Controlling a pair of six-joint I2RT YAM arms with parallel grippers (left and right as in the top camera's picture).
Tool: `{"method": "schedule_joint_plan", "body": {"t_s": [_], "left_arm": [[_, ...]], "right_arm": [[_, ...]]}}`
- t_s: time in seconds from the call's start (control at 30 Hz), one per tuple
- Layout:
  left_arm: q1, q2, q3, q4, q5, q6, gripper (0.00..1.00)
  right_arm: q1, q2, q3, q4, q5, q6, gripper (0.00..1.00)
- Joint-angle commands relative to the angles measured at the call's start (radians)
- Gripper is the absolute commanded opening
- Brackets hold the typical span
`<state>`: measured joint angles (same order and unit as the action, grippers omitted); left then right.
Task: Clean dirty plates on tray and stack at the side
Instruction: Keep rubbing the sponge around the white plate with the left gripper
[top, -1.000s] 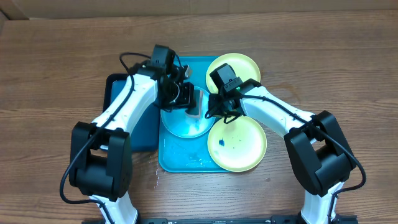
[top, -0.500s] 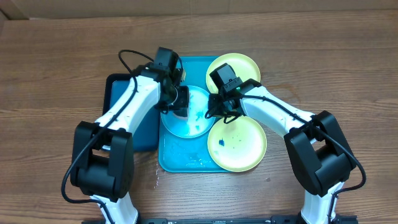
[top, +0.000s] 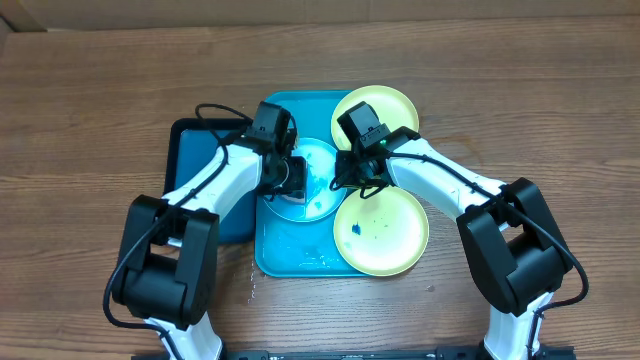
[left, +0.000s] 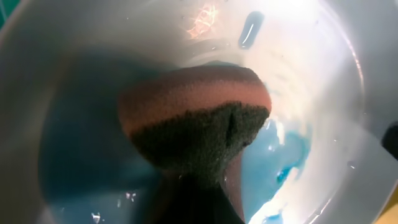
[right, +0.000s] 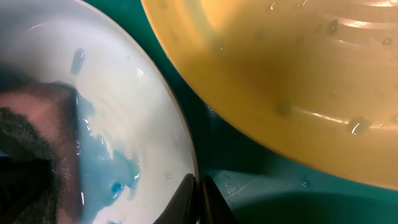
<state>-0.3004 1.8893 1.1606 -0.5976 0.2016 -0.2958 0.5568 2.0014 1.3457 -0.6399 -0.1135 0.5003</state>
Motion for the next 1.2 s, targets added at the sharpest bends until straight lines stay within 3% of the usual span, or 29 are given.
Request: {"method": "schedule_joint_plan", "body": {"t_s": [0.0, 0.33, 0.57, 0.97, 1.17], "left_arm": [[-0.004, 0.022, -0.067, 0.022, 0.066, -0.019, 0.04], [-0.003, 0.021, -0.080, 0.082, 0.195, -0.019, 0.04], [0.001, -0.026, 0.030, 0.002, 0.206, 0.011, 0.04], [-0.001, -0.117, 0.108, -0.108, -0.079, 0.011, 0.04], [-0.003, -0.043, 0.092, -0.111, -0.100, 0.011, 0.04]], "right_arm": [[0.004, 0.002, 0.011, 0.010, -0.011, 0.000, 0.04], [0.004, 0.002, 0.011, 0.010, -0.011, 0.000, 0.04], [0.004, 0.002, 0.011, 0.010, -0.011, 0.000, 0.04], [0.004, 0.002, 0.011, 0.010, -0.011, 0.000, 0.04], [0.004, 0.002, 0.011, 0.010, -0.011, 0.000, 0.04]]}}
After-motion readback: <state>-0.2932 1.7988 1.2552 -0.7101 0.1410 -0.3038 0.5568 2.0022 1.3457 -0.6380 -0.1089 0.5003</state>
